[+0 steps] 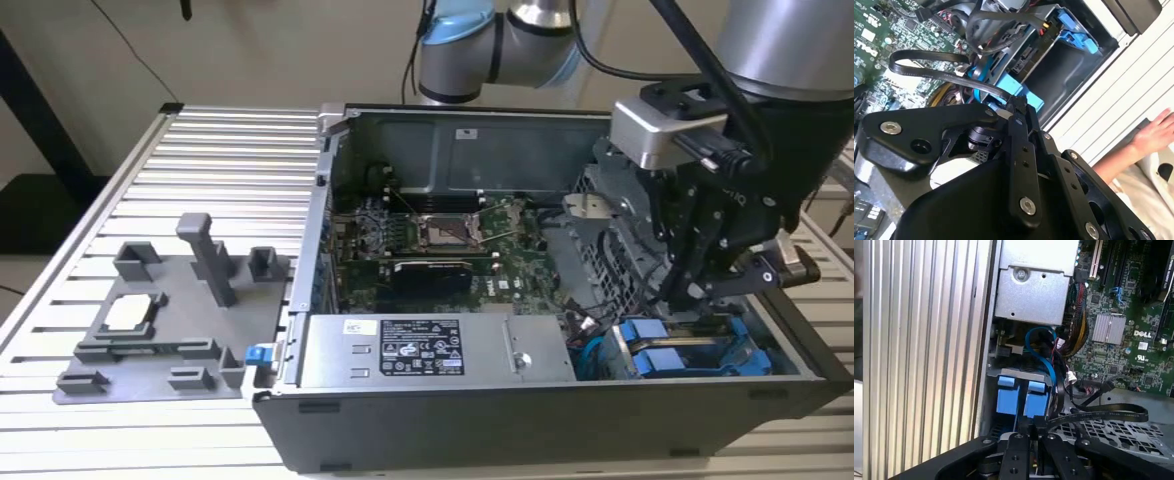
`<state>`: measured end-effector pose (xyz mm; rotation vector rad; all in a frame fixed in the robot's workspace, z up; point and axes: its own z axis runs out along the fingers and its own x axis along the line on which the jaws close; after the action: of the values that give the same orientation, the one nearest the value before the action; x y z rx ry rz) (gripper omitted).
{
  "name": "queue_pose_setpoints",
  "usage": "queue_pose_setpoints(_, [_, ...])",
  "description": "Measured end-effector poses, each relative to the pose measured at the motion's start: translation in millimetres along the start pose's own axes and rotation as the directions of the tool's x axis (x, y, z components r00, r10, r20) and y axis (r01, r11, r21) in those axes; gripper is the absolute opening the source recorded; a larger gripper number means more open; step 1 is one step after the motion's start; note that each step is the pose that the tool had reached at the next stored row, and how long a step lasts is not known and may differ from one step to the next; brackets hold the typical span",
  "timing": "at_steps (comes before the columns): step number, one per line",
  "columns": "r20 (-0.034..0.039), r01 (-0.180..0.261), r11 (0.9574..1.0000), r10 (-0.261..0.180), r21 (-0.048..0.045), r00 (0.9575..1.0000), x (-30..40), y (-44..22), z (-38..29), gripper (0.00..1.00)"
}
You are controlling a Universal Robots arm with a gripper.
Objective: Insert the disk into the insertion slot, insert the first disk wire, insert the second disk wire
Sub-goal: 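Insert the second disk wire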
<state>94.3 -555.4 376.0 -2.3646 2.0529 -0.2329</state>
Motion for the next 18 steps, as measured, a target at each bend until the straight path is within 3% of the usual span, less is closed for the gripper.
queue_pose_setpoints(6, [0.0096, -0.001, 1.0000, 0.001, -0.0028, 1.0000, 15.4, -5.1, 2.4, 0.16])
queue_pose_setpoints(9, [0.0102, -0.001, 1.0000, 0.001, -0.0031, 0.9999, 16.5, -5.5, 2.6, 0.16])
queue_pose_setpoints(10, [0.0139, -0.002, 1.0000, 0.002, -0.0027, 0.9999, 16.6, -5.4, 2.6, 0.16])
queue_pose_setpoints(11, [0.0246, -0.004, 1.0000, 0.004, -0.0012, 0.9997, 16.6, -5.5, 2.6, 0.16])
queue_pose_setpoints(15, [0.0949, -0.019, 0.9998, 0.018, 0.0074, 0.9953, 16.5, -5.5, 2.8, 0.16])
queue_pose_setpoints(18, [0.1479, -0.031, 0.9994, 0.029, 0.0129, 0.9886, 16.5, -5.5, 2.8, 0.16])
